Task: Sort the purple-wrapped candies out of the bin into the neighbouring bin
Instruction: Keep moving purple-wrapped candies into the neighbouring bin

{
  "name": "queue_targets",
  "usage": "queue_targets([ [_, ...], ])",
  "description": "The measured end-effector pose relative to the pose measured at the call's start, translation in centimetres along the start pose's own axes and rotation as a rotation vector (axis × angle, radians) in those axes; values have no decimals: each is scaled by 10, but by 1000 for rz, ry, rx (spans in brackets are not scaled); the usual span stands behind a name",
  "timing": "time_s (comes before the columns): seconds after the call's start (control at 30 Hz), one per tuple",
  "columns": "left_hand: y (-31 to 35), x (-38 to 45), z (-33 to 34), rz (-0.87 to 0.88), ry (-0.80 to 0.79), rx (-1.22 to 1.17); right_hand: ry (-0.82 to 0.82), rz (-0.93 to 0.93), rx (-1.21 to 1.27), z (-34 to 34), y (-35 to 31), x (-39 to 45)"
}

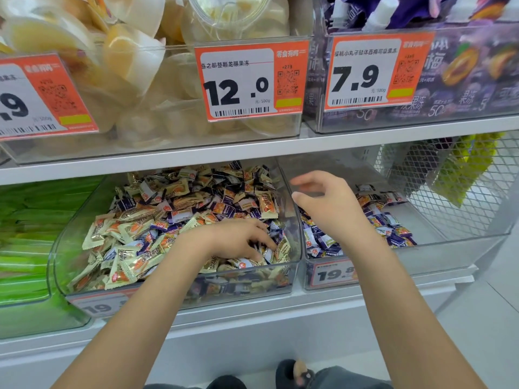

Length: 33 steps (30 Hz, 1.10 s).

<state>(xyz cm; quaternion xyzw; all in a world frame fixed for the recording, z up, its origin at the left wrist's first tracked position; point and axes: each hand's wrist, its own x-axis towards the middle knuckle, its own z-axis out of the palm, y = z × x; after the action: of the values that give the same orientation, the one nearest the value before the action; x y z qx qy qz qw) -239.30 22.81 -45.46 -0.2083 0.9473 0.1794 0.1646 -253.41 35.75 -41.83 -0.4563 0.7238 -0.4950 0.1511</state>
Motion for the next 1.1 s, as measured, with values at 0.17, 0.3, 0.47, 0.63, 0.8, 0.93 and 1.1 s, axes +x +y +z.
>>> queue_targets([
  [0.17, -1, -1, 0, 12, 47, -24, 4, 11, 12, -2, 2, 2],
  [0.3, -4, 0, 4, 23, 184, -39, -9, 20, 16, -6, 6, 1],
  [0.47, -2, -2, 6, 20, 269, -59, 2, 40, 54, -10, 9, 2],
  [0.63, 2, -6, 8, -23, 344, -68, -6, 32, 67, -5, 6, 2],
  [0.8, -1, -12, 11, -57, 455, -168, -4, 36, 67, -8, 8, 2],
  [0.93, -3, -17, 8, -133, 529, -284, 17, 41, 48, -15, 12, 2],
  [1.1, 5, -36, -9, -171, 711, -541, 4, 46, 67, -18, 9, -1],
])
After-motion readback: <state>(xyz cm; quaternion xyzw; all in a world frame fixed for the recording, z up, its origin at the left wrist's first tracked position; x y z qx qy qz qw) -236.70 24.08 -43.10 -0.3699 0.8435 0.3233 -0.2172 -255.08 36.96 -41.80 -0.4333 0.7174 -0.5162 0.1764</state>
